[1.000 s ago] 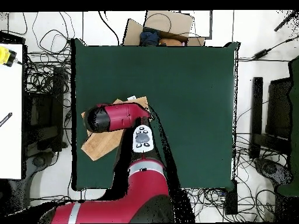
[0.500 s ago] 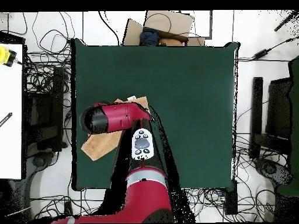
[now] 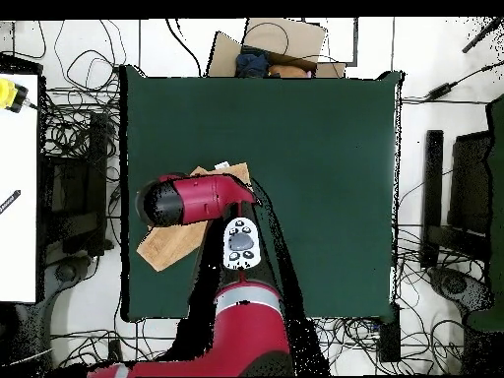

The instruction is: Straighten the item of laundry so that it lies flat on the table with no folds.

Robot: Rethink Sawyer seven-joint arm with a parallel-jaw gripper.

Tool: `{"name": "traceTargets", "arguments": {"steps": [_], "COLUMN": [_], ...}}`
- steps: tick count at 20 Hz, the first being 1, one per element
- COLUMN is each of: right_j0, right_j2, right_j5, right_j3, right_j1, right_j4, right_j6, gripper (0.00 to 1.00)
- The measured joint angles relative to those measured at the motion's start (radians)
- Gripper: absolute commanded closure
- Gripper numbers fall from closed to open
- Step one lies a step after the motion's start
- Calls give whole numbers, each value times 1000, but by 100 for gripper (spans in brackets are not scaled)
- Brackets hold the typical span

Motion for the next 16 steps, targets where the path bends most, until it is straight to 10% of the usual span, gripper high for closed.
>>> {"name": "traceTargets", "arguments": {"steps": [16], "right_j0": [-1], "right_j2": [0], "right_j5": [0], "right_j3": [-6], "right_j1": [89], "right_j4": [0], "right_j6": [0], "gripper": [0]}}
